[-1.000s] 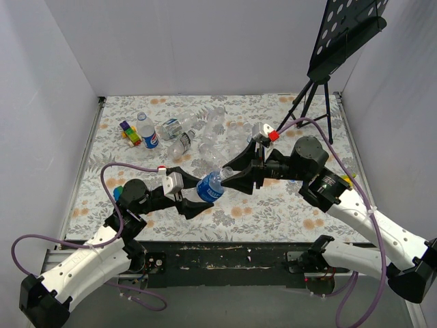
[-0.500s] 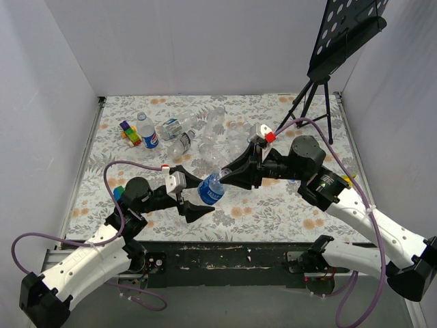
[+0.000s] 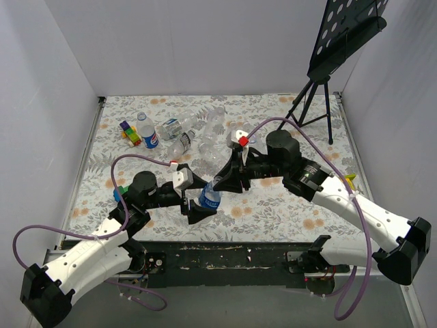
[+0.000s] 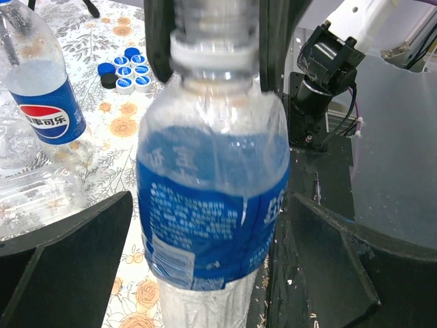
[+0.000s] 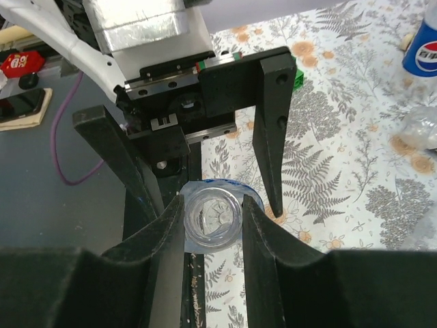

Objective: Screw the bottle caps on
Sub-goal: Pick up the plastic bottle at the center of the board.

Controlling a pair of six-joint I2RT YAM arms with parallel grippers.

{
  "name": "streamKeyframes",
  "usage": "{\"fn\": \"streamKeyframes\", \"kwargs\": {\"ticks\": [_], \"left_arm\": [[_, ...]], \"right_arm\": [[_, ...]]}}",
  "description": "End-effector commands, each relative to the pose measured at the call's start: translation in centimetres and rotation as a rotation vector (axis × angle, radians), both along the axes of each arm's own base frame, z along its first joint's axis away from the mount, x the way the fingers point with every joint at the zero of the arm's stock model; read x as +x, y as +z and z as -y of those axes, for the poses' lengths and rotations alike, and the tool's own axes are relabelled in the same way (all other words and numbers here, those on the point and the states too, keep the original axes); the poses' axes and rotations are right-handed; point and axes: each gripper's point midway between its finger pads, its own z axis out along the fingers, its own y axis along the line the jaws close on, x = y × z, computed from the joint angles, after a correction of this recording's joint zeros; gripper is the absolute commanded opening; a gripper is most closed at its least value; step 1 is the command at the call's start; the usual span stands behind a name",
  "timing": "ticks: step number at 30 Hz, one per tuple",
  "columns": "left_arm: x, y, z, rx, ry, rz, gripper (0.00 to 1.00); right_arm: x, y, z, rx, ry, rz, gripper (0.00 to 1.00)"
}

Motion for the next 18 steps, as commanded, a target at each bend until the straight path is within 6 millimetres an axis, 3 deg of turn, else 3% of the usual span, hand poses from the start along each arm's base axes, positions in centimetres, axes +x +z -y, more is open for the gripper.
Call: {"fn": "streamKeyframes", "kwargs": {"ticks": [1, 18], "left_arm": [[0.2, 1.64, 0.04, -0.034, 0.008, 0.033, 0.98], [-0.11, 0.83, 0.64, -0.024, -0.038, -0.021, 0.87]], "right_arm": [[-0.27, 2.09, -0.71, 0.038, 0.022, 0.067, 0.01], [-0.4, 1.87, -1.32, 0.039, 0.021, 0.073, 0.01]]}}
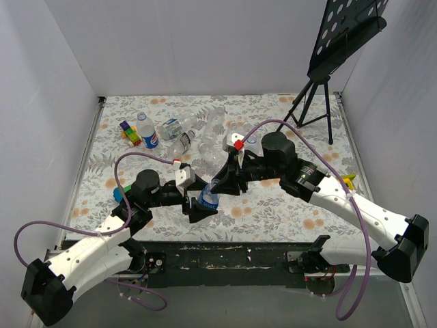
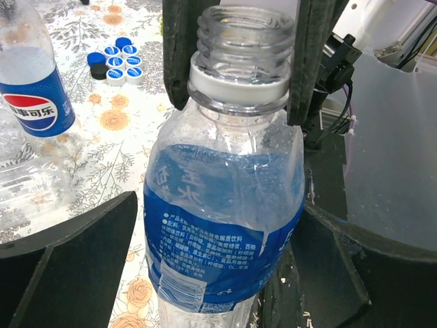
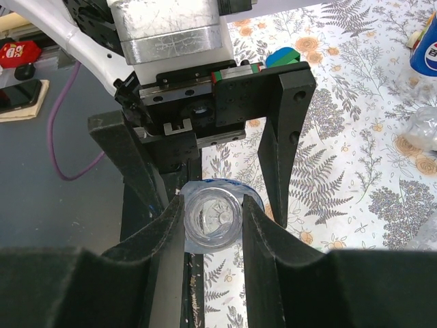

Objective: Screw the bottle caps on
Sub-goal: Pick up the plastic bottle at the center of the board, then screw the bottle cap onto the plastic bottle.

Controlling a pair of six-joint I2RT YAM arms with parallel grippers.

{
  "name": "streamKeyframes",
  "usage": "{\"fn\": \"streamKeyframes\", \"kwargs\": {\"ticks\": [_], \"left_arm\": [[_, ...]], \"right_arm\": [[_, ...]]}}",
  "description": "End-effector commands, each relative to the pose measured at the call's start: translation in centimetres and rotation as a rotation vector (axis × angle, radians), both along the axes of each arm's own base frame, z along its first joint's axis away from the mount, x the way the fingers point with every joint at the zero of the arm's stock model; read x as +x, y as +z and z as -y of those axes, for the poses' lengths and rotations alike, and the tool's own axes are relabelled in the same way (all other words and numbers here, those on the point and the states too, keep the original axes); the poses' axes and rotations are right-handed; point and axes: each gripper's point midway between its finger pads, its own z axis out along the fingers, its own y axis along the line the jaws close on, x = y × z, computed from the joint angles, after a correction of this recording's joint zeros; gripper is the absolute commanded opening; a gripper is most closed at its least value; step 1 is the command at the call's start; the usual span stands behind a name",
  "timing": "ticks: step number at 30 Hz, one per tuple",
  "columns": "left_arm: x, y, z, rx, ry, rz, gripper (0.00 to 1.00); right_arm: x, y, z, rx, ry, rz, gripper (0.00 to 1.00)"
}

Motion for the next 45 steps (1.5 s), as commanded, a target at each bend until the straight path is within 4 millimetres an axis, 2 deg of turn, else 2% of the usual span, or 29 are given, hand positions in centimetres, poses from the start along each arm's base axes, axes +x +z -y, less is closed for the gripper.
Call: {"fn": "streamKeyframes", "kwargs": {"ticks": [1, 5, 10, 12, 14, 18, 23, 24, 28, 32, 35, 37, 40, 45], "left_arm": [[-0.2, 1.4, 0.3, -0.03, -0.025, 0.022, 0.84], [-0.3, 1.5, 0.3, -0.033, -0.028, 0.024, 0.74], [0.2, 1.5, 0.1, -0.029, 0.003, 0.026, 0.52], [0.7, 1.4, -0.1, -0.018, 0.04, 0.033, 0.49], [1.2, 1.4, -0.4, -0.015, 0.075, 0.041, 0.45], [2.5, 1.6, -1.1, -0.008, 0.171, 0.048, 0.38], [4.6, 1.3, -2.2, 0.023, 0.309, 0.04, 0.26], [4.9, 1.3, -2.4, 0.027, 0.333, 0.038, 0.24], [5.8, 1.3, -3.1, 0.036, 0.399, 0.038, 0.17], [5.9, 1.7, -3.3, 0.032, 0.411, 0.053, 0.11], [5.6, 2.1, -3.3, 0.022, 0.397, 0.071, 0.04], [5.3, 2.4, -3.4, 0.015, 0.389, 0.086, 0.0], [5.0, 2.9, -3.5, -0.001, 0.383, 0.106, 0.0], [5.0, 3.5, -3.9, -0.016, 0.4, 0.125, 0.0]], "right_arm": [[0.3, 2.9, -0.4, 0.07, -0.003, 0.066, 0.01], [0.4, 2.8, -0.4, 0.065, -0.011, 0.063, 0.01], [0.5, 2.5, -0.2, 0.058, -0.034, 0.06, 0.01], [0.8, 2.3, 0.0, 0.047, -0.057, 0.059, 0.04], [1.2, 2.2, 0.3, 0.034, -0.087, 0.057, 0.18], [2.3, 2.3, 1.3, 0.002, -0.187, 0.061, 0.57], [5.3, 2.3, 4.8, -0.075, -0.451, 0.075, 0.94], [6.0, 2.2, 5.8, -0.093, -0.515, 0.079, 0.98], [9.0, 2.1, 11.2, -0.166, -0.813, 0.096, 0.98], [12.0, -0.3, 18.5, -0.314, -1.158, 0.083, 0.98], [13.3, -2.9, 22.5, -0.366, -1.293, -0.016, 0.98], [14.0, -5.2, 24.5, -0.388, -1.357, -0.091, 0.96], [14.9, -9.4, 27.1, -0.439, -1.438, -0.225, 0.95], [16.0, -14.8, 28.6, -0.491, -1.477, -0.396, 0.93]]}}
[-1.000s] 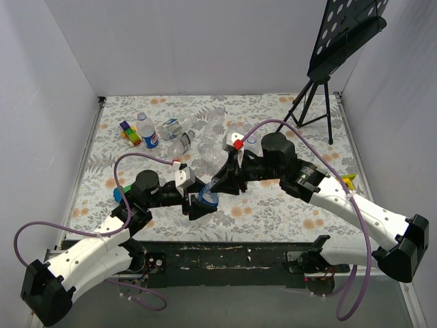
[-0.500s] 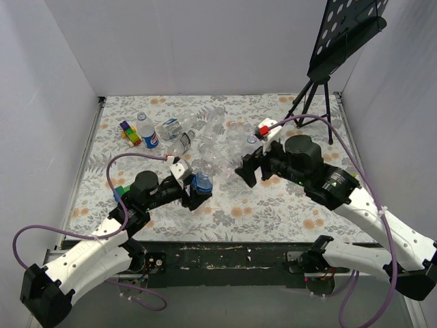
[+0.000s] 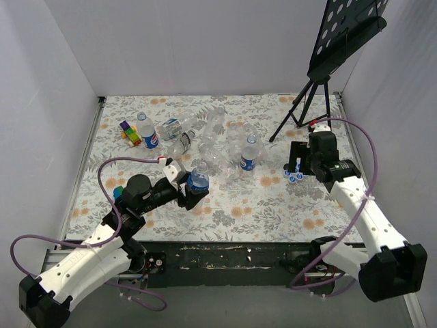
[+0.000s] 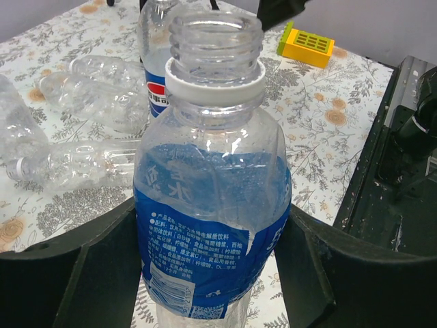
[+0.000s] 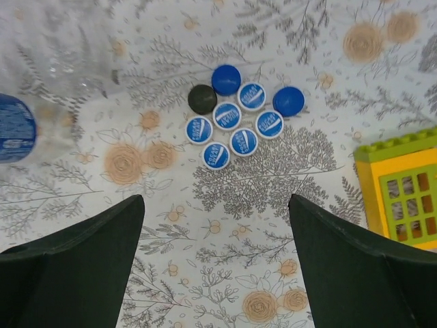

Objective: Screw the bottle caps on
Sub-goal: Screw the bottle cap onto the plastic bottle.

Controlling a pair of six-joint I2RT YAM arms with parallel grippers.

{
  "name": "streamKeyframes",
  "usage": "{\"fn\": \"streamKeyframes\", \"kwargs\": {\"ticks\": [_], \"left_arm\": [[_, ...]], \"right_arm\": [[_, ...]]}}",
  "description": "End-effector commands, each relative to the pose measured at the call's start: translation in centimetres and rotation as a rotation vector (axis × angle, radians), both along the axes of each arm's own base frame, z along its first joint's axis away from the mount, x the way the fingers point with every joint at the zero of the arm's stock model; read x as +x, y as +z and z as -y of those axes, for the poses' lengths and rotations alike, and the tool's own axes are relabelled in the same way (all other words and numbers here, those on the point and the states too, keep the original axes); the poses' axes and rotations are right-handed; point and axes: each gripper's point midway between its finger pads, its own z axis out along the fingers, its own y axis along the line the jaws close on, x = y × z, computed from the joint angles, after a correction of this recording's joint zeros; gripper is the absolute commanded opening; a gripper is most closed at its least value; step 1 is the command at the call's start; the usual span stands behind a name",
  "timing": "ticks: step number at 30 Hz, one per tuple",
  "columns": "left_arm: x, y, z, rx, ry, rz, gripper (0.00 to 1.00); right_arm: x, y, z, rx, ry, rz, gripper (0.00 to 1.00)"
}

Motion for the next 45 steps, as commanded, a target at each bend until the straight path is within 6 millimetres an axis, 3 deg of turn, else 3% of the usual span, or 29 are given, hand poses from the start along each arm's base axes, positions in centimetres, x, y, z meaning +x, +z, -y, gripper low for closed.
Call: {"fn": "streamKeyframes", "kwargs": {"ticks": [1, 4, 9, 18, 22, 29, 45], "left_arm": [[0.4, 2.5, -0.5, -0.029, 0.032, 0.071, 0.0], [0.6, 2.6, -0.8, -0.026, 0.051, 0.081, 0.0], [0.7, 2.7, -1.0, -0.025, 0.06, 0.087, 0.0], [1.0, 2.3, -1.0, -0.011, 0.074, 0.081, 0.0], [1.3, 2.1, -1.1, 0.001, 0.082, 0.077, 0.0], [1.2, 2.0, -1.0, 0.006, 0.077, 0.075, 0.0], [1.3, 1.7, -0.8, 0.019, 0.067, 0.065, 0.0]], "right_arm": [[0.8, -3.5, -0.2, 0.092, -0.051, -0.083, 0.92], [1.1, -6.2, -0.2, 0.088, -0.067, -0.149, 0.87], [1.7, -9.3, 0.4, 0.055, -0.097, -0.214, 0.78], [2.7, -12.2, 0.4, 0.037, -0.105, -0.269, 0.59], [2.9, -13.2, 0.5, 0.021, -0.109, -0.301, 0.57], [3.0, -14.0, 0.4, 0.017, -0.101, -0.323, 0.51], [4.1, -14.1, 0.1, 0.018, -0.099, -0.323, 0.53]]}}
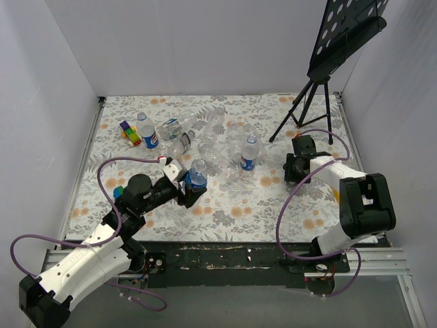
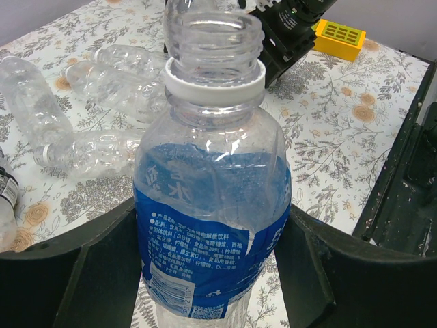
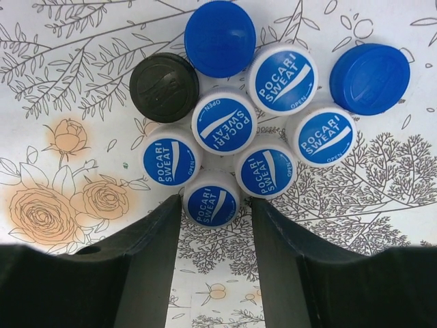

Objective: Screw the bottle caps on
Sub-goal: Screw the bottle cap onto the plastic bottle.

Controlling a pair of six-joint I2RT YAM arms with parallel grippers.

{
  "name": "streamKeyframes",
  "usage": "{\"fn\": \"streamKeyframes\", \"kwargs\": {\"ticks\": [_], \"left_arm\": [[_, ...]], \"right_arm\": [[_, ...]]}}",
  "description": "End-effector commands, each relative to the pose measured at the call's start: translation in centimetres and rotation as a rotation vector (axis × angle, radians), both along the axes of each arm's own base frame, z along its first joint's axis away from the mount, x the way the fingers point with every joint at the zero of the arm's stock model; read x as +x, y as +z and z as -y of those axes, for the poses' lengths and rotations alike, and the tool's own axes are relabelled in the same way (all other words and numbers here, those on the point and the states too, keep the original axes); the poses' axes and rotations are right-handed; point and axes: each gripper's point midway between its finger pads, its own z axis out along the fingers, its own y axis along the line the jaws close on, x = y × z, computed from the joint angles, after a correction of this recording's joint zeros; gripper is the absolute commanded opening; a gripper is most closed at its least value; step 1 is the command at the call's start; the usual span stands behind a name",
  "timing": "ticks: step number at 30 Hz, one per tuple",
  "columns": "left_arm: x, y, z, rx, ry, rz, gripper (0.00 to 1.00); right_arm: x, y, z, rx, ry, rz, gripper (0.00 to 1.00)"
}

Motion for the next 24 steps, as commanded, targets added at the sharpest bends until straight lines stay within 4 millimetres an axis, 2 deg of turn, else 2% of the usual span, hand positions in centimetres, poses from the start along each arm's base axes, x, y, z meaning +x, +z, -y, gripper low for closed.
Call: {"fn": "streamKeyframes", "kwargs": {"ticks": [1, 5, 11, 16, 20, 24], "left_arm": [[0.2, 1.9, 0.1, -0.016, -0.004, 0.045, 0.0], [0.3, 1.9, 0.1, -0.013, -0.006, 0.044, 0.0], [0.1, 1.7, 0.4, -0.007, -0.023, 0.043, 0.0], [-0.3, 1.6, 0.7, -0.002, -0.053, 0.045, 0.0], [-1.4, 1.2, 1.4, 0.009, -0.139, 0.045, 0.0], [-2.8, 0.3, 2.5, 0.025, -0.261, 0.03, 0.0]], "right_arm": [[2.3, 1.5, -0.4, 0.013, -0.007, 0.065, 0.53], [2.3, 1.5, -0.3, 0.011, -0.01, 0.062, 0.52], [2.2, 1.7, -0.5, 0.021, 0.001, 0.056, 0.35], [1.5, 2.2, -0.4, 0.021, 0.006, 0.053, 0.28], [1.0, 4.3, -1.3, 0.067, 0.037, 0.092, 0.22], [0.4, 8.2, -2.5, 0.13, 0.095, 0.175, 0.2]]}}
